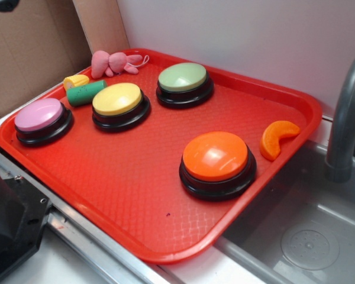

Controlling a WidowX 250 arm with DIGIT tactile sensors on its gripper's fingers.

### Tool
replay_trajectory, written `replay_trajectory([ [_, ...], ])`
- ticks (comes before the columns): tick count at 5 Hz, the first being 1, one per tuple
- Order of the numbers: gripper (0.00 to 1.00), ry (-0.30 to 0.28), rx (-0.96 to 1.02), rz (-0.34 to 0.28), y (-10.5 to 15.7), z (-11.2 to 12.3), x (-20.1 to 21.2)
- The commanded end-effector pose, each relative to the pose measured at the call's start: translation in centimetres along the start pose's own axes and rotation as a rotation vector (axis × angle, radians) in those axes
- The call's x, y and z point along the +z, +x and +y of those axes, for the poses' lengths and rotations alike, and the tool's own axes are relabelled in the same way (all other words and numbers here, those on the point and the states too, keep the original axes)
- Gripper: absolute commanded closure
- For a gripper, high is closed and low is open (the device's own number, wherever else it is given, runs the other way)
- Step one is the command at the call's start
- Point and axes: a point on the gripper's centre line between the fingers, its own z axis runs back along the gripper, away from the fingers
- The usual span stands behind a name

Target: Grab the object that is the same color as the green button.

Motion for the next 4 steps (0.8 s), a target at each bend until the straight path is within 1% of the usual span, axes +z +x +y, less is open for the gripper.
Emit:
replay_trajectory([
  [1,0.0,0.0,0.0,0.0,0.0,0.0,0.0],
  [2,0.0,0.004,-0.112,-0.042,2.0,1.7,-0.6],
  [3,0.0,-0.002,-0.188,-0.054,3.9,3.3,-1.3],
  [4,0.0,0.032,-0.284,-0.044,5.9,6.2,-3.0],
])
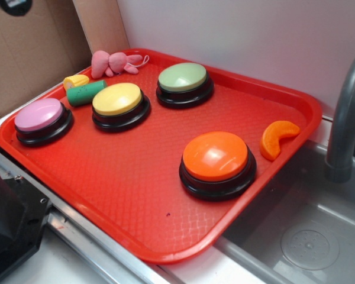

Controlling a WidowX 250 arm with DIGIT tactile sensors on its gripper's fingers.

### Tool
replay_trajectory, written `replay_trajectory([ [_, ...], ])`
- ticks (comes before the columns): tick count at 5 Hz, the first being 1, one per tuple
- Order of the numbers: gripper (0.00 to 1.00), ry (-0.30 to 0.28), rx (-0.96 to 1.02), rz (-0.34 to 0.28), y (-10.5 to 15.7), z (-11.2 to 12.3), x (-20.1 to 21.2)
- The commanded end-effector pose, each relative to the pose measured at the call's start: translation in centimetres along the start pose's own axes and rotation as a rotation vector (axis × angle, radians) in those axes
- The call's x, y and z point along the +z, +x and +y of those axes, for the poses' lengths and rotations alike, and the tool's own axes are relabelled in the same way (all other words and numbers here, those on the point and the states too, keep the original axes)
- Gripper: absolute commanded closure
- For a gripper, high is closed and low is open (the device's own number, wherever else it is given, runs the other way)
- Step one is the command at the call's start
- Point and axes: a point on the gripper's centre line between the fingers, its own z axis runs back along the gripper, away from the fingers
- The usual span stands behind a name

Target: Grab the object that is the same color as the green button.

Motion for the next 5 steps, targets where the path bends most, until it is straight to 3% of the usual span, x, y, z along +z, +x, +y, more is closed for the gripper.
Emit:
replay_trajectory([
  [1,0.0,0.048,-0.208,-0.046,2.6,6.1,-2.5],
  [2,0.0,0.06,-0.341,-0.031,3.7,8.4,-4.7],
  [3,0.0,0.054,-0.492,-0.073,4.5,10.0,-6.9],
  [4,0.0,0.064,-0.563,-0.06,5.3,11.2,-9.2],
  [5,0.0,0.046,-0.646,-0.089,5.9,11.7,-10.9],
])
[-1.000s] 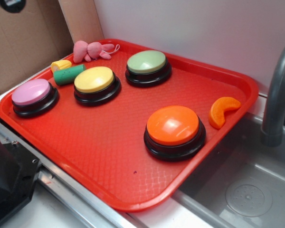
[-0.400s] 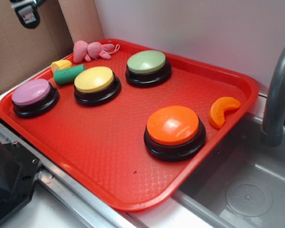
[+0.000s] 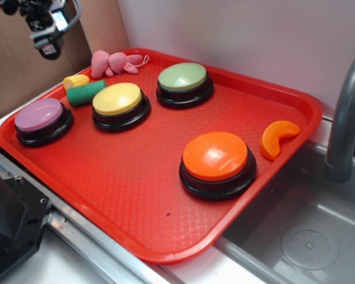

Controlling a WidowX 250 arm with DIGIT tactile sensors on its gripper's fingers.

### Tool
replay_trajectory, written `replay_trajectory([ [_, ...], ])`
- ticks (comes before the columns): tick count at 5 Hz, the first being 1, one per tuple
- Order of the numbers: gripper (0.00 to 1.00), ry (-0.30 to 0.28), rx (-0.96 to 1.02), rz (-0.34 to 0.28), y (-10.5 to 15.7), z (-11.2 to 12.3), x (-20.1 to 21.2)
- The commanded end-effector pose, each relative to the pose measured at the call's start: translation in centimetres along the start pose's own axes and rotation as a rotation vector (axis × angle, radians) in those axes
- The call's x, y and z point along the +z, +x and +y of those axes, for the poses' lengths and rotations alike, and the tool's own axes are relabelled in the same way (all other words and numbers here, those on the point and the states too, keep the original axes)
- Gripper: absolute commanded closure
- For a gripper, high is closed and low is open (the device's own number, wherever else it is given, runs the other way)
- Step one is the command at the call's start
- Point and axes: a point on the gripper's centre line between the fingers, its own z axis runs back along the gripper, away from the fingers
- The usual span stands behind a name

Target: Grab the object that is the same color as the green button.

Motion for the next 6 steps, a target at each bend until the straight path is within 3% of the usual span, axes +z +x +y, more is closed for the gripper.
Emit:
replay_trajectory([
  [1,0.0,0.009,-0.112,-0.075,0.8,1.6,-2.3],
  [3,0.0,0.008,-0.067,-0.019,0.8,2.8,-5.4],
  [5,0.0,0.009,-0.01,-0.036,1.4,3.1,-7.9],
  [6,0.0,0.011,-0.008,-0.013,1.6,3.1,-8.5],
])
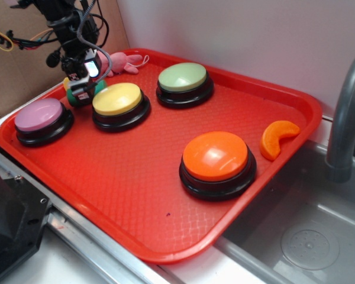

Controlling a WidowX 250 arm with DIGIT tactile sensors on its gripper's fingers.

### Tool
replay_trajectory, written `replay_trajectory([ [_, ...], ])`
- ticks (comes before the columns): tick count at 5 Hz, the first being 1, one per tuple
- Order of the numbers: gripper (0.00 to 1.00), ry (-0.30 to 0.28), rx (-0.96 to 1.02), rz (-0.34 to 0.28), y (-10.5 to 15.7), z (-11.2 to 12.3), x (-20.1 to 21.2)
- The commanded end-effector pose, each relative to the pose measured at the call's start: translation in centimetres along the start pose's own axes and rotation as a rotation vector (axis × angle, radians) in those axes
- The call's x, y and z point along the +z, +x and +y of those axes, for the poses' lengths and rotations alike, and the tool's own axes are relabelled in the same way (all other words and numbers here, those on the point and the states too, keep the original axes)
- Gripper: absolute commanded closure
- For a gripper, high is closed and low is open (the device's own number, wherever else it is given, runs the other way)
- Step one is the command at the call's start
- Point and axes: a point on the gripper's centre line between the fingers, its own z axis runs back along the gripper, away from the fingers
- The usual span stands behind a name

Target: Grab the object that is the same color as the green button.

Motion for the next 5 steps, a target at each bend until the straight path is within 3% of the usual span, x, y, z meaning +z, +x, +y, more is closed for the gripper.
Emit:
replay_trajectory([
  [1,0.0,0.018,-0.007,-0.028,1.3,0.9,-0.4],
  [2,0.0,0.006,0.005,-0.033,1.0,1.4,-0.7],
  [3,1.0,0.0,-0.02,-0.052,0.7,1.6,-0.6],
  [5,1.0,-0.001,-0.012,-0.074,0.5,1.8,0.8],
])
